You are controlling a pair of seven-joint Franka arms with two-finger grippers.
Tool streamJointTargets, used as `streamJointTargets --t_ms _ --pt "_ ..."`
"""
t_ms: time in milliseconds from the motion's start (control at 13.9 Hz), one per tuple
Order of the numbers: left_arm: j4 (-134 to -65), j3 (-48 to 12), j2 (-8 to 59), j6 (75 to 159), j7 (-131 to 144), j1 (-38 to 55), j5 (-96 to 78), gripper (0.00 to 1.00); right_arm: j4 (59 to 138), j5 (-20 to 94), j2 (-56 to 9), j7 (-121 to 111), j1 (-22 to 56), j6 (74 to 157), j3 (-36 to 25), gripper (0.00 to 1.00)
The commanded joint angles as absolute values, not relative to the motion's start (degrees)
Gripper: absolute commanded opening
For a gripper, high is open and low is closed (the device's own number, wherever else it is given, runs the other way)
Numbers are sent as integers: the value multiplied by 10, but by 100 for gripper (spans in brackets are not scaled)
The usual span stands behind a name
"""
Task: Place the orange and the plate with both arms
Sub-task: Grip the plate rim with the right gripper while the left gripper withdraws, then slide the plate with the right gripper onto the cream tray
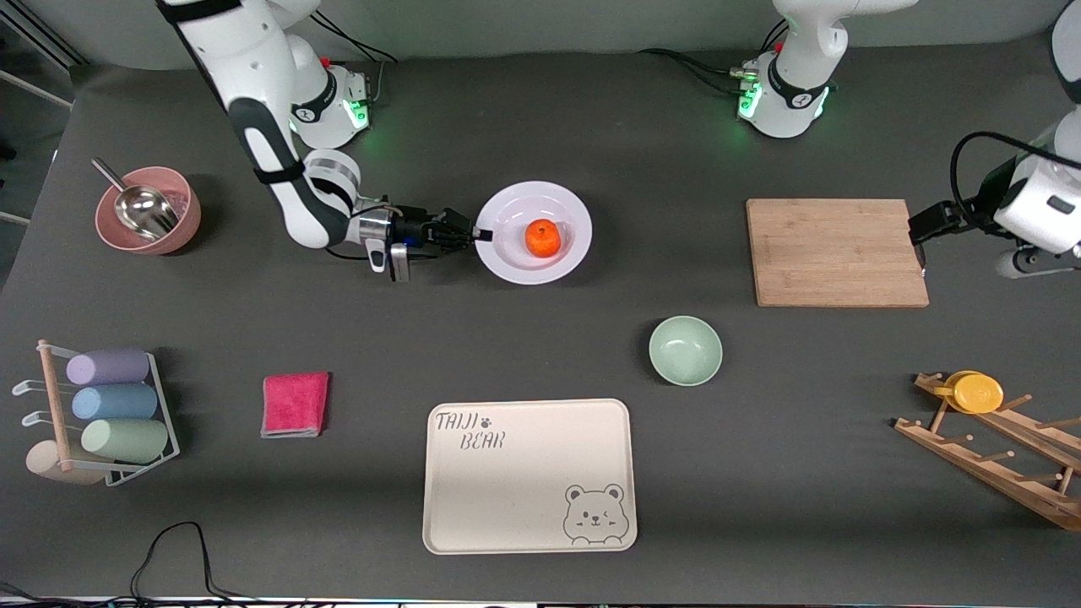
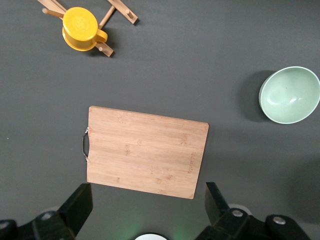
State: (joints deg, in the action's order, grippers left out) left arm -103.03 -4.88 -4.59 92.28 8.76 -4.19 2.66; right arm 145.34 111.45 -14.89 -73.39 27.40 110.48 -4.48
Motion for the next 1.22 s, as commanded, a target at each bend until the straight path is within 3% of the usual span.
streamJointTargets --t_ms 0,215,430,717,1148 --pt "-1032 -80 -47 926 94 -72 25 100 1453 1050 -77 -637 245 1128 -43 0" --pt "-1026 -69 -45 922 95 -59 25 100 1396 1031 -105 -605 234 1129 -43 0" --pt "-1019 -61 -42 922 95 -50 27 100 1277 1028 -197 -578 219 1129 -46 0" --pt "-1019 -59 -38 922 96 -46 28 100 1026 954 -349 -460 210 1129 -73 0" --pt "-1019 -59 -36 920 95 -48 29 100 705 947 -548 -332 207 1128 -119 0"
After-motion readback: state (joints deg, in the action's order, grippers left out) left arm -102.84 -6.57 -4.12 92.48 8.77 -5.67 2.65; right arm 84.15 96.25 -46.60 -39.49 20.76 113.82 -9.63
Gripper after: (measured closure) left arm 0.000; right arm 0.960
